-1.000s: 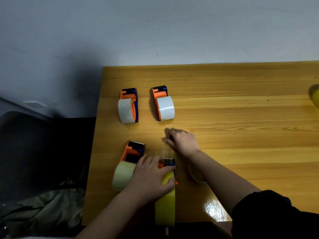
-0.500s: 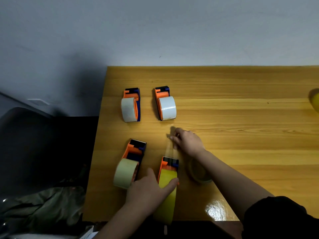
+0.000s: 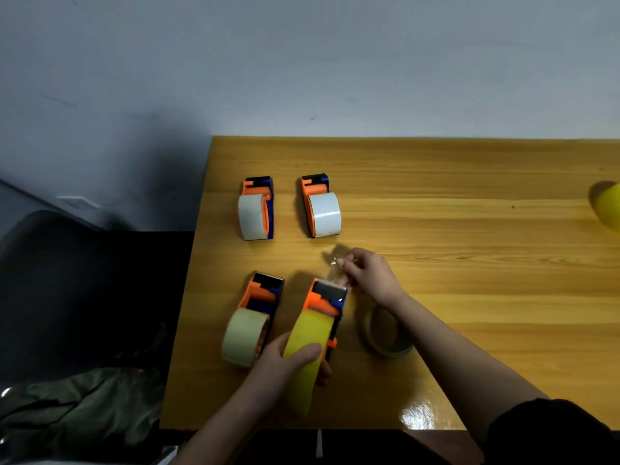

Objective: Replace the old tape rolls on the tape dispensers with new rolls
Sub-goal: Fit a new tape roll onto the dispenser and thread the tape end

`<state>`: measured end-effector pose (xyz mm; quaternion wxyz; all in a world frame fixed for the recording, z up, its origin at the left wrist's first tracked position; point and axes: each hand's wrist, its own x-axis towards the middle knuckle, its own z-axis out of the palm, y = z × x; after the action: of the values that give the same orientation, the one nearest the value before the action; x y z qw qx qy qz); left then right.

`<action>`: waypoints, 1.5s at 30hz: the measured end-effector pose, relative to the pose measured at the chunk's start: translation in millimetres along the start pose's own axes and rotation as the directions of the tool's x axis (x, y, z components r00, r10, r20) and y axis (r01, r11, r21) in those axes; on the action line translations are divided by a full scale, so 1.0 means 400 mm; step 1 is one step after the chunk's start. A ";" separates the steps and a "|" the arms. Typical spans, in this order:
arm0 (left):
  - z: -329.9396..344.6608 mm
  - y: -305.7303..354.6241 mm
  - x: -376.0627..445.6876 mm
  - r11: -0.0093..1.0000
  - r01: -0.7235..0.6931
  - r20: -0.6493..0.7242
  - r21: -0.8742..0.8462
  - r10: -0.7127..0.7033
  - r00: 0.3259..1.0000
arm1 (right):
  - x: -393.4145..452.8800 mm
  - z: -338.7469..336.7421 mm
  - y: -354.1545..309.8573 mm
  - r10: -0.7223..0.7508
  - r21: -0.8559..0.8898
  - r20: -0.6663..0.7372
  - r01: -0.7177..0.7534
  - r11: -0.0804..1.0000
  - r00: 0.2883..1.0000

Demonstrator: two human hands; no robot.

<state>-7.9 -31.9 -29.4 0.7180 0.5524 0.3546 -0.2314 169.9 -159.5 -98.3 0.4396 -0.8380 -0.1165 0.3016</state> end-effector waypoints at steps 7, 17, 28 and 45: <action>-0.021 0.084 -0.074 0.957 -0.266 0.050 0.113 0.262 0.964 | -0.074 -0.115 -0.150 0.031 0.439 0.012 -0.033 0.898 0.999; -0.063 0.177 -0.157 0.877 -0.369 0.305 0.309 0.276 0.912 | -0.182 -0.246 -0.298 -0.023 0.557 0.150 -0.065 0.828 0.988; -0.029 0.237 -0.220 0.846 -0.502 0.236 0.181 0.458 0.857 | -0.265 -0.272 -0.370 -0.078 0.565 -0.011 0.070 0.822 0.997; -0.085 0.272 -0.233 0.742 -0.558 0.295 0.372 0.475 0.829 | -0.318 -0.272 -0.403 -0.120 0.532 -0.163 0.190 0.825 0.979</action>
<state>2.7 26.0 105.6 0.6379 0.7539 0.0580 -0.1463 146.5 -196.0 130.1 0.6891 -0.6827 -0.0666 0.2338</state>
